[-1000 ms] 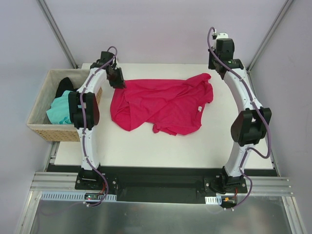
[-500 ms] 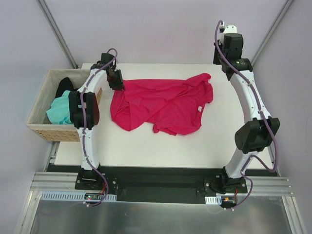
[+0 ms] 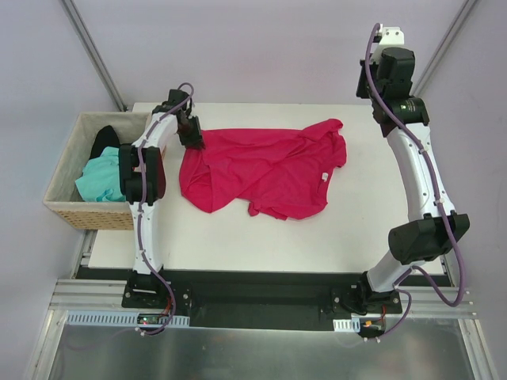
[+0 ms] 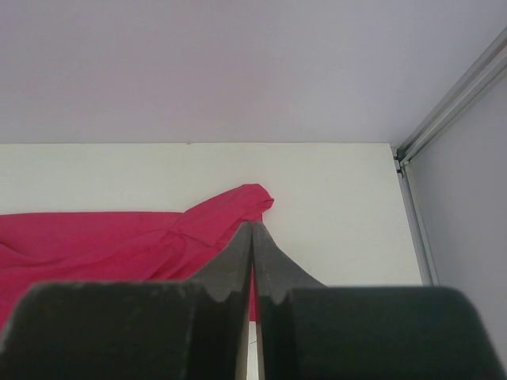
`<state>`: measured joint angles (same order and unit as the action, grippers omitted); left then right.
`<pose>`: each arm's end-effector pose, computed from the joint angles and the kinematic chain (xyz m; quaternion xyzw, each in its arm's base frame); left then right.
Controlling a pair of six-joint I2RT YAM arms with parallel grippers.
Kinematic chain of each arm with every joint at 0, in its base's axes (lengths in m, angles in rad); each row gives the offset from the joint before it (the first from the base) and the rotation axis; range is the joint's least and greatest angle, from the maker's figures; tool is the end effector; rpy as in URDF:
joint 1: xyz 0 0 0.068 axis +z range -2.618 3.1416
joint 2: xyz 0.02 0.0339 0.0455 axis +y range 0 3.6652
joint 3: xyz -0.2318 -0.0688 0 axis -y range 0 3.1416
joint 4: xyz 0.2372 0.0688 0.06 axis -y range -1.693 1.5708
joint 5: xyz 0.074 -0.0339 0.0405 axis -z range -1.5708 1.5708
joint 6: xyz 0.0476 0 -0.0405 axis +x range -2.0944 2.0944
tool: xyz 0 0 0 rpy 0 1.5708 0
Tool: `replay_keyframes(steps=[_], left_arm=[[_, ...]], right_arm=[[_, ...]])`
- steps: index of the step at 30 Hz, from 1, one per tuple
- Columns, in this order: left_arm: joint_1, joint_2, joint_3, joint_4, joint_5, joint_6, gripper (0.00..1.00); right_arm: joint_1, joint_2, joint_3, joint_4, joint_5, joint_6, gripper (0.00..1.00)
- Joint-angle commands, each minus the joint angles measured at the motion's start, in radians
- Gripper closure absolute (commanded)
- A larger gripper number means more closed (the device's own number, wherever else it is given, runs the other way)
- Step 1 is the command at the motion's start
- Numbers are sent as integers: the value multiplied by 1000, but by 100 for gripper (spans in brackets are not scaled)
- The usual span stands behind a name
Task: Fold and stack the t-shirts
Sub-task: Flatten out the tshirt
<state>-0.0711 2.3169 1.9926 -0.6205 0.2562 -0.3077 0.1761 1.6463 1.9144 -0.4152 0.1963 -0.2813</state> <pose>0.4895 -0.0470 0.1677 -0.0723 0.9417 -0.1769 0.2770 0.3656 0.0556 0.4476 -0.1085 0.7484 -0.1083 0.6453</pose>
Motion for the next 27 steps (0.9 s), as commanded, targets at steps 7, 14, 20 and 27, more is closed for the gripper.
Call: replay_keyframes(steps=[7, 14, 20, 27], left_arm=[[-1, 58, 106, -27, 0, -25, 77], [-1, 61, 106, -36, -12, -18, 77], [-1, 58, 100, -47, -23, -10, 77], [-1, 53, 77, -50, -34, 1, 77]], right_arm=[[14, -46, 57, 12, 18, -24, 96], [14, -56, 57, 15, 28, -29, 95], [14, -52, 60, 21, 23, -21, 95], [13, -54, 61, 23, 26, -19, 95]])
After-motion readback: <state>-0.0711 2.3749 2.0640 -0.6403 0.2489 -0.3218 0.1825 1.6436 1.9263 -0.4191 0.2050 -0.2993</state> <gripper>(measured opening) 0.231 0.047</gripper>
